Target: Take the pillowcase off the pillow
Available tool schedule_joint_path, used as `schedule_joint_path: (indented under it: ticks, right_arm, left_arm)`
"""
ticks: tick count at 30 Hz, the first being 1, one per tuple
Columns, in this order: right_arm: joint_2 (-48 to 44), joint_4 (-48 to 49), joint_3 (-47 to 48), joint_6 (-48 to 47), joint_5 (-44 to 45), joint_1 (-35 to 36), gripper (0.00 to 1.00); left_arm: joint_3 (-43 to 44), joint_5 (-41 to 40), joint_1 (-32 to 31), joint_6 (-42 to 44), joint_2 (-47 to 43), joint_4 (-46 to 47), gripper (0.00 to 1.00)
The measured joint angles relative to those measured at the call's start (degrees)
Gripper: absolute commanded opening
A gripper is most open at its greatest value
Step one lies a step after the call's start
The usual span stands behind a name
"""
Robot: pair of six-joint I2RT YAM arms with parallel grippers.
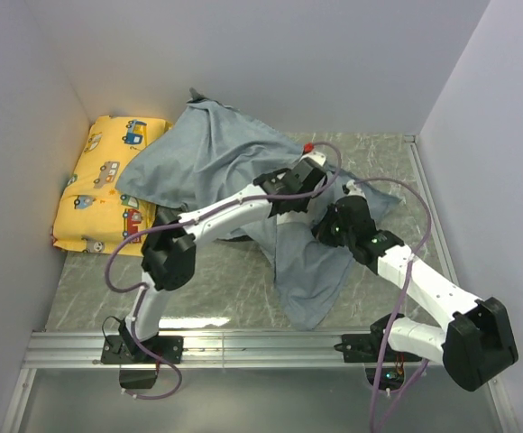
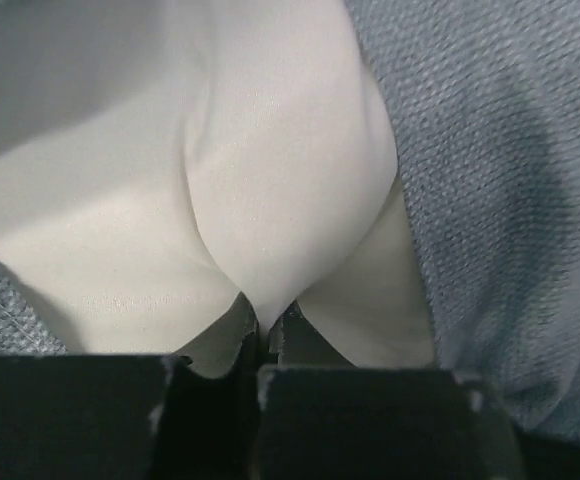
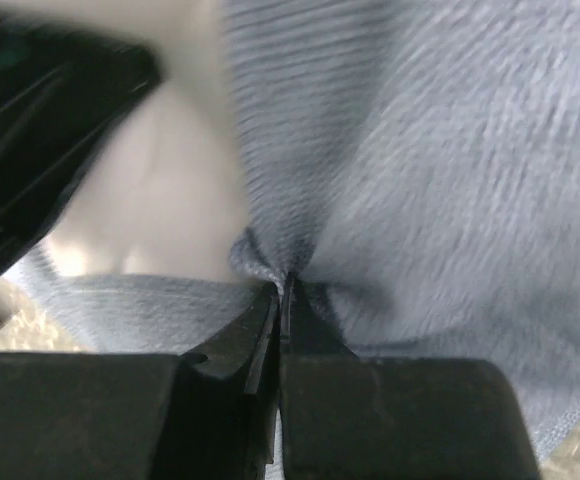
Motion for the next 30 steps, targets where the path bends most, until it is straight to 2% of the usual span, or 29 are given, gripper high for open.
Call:
schedule_joint_path:
  ticks: [6, 10, 17, 22, 26, 27, 30]
  right_arm:
    - [0.50, -0.98, 6.01, -1.99, 1.60, -0.33, 0.00]
    - [-1.44, -0.37, 6.21, -2.51, 2.12, -0.39, 0.00]
    - [-5.27, 3.15, 1.92, -1.77, 2.84, -0.33, 0.00]
    - [-7.19, 7.04, -2.64, 0.63, 2.86, -0.33, 0.00]
    - [-7.80, 10.49, -4.68, 2.08, 2.54, -0.28, 0.00]
    - [-7.65, 11.26, -5.16, 2.27, 2.32, -0.17, 0.01]
    - [-6.84, 12.61, -5.68, 2.29, 2.03, 0.70, 0.18]
  left_arm:
    - [18.78, 3.58, 4.74, 0.59, 7.72, -7.91, 0.00]
    - [23.80, 10.47, 10.56, -0.42, 8.33, -11.08, 0.00]
    - [20.11, 27.45, 21.35, -5.70, 5.49, -10.97, 0.00]
    - [18.53, 38.88, 25.51, -10.69, 3.85, -10.84, 0.00]
    - [18.49, 44.48, 27.43, -13.94, 3.85, -10.54, 0.00]
    - [18.34, 45.38, 27.61, -14.60, 3.76, -9.92, 0.00]
    - [15.52, 46.10, 27.67, -15.52, 2.51, -7.41, 0.00]
